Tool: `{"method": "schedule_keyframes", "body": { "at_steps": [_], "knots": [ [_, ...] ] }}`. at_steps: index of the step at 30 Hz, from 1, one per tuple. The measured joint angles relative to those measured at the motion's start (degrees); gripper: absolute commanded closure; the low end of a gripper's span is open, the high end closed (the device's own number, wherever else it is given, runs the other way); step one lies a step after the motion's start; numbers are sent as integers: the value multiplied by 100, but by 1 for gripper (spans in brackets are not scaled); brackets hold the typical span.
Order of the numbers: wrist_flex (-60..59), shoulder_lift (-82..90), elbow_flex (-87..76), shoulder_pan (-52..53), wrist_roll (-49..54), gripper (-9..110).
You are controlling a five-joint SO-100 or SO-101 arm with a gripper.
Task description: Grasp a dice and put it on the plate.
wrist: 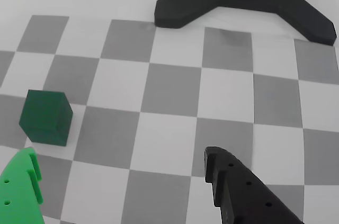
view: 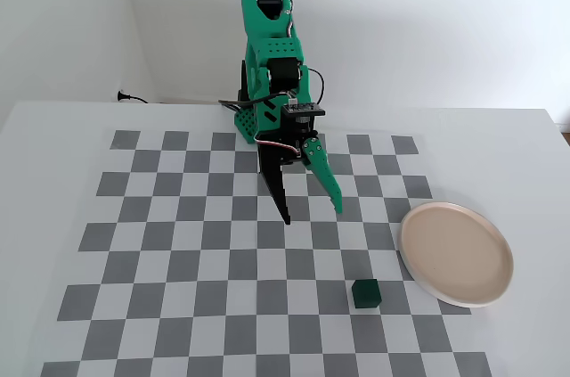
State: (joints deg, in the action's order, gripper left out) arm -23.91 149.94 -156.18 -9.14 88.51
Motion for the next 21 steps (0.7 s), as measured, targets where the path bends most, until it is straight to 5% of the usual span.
{"method": "schedule_keyframes", "body": {
  "at_steps": [21],
  "knots": [
    [466,-2558,1608,-659,176,72]
  ]
}}
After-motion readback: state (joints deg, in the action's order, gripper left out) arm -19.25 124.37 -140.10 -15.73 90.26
